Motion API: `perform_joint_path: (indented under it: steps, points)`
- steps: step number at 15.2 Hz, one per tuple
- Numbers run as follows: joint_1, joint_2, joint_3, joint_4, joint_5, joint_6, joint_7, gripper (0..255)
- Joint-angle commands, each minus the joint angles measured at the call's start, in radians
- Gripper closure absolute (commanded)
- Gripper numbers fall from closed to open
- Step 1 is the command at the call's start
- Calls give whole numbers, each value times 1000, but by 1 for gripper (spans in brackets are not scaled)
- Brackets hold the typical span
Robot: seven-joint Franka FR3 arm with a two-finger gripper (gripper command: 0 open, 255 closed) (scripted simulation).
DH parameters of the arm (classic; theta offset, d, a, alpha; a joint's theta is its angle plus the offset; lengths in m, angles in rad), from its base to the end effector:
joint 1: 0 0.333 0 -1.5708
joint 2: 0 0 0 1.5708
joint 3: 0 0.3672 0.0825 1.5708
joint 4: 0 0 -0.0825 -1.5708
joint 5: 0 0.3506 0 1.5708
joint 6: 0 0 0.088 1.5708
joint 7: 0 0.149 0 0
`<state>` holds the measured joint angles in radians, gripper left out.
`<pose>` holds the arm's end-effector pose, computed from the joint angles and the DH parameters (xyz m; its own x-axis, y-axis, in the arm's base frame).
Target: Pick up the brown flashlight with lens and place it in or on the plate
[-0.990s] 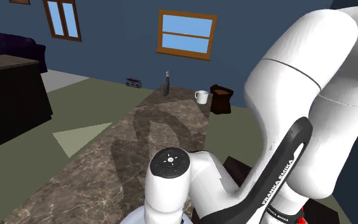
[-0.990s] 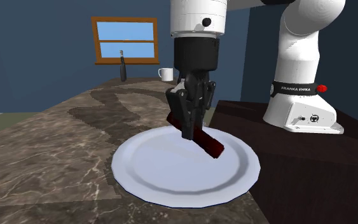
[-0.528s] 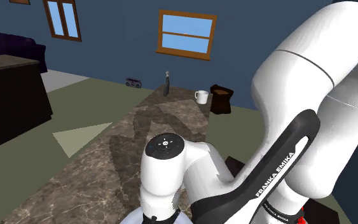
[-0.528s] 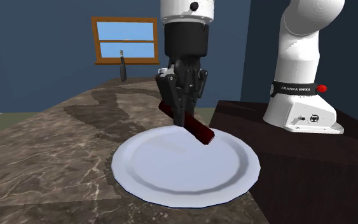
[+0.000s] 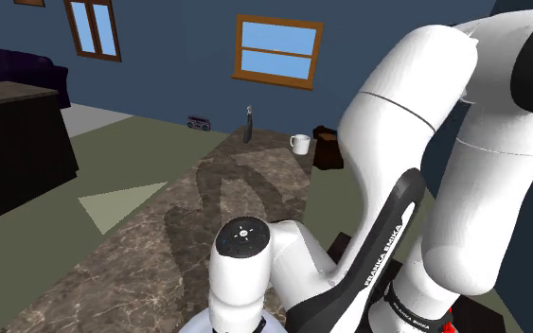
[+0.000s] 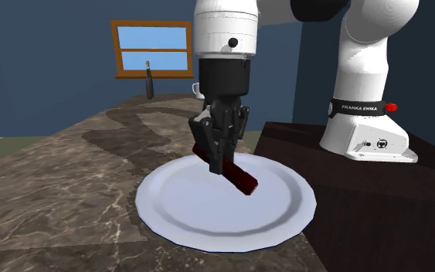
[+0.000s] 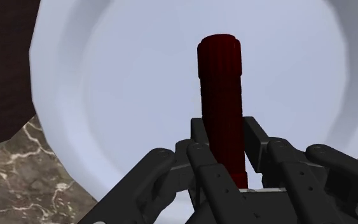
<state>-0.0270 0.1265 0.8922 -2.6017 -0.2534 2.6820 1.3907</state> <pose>0.2719 0.3317 0.2665 0.9544 -0.2982 0.0173 -0.2981 -0.9545 -0.0071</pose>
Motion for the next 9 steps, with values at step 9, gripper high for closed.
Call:
perform_joint_path:
  steps: [9]
  points:
    - [83,110,-122,18,-203,50,144,255]
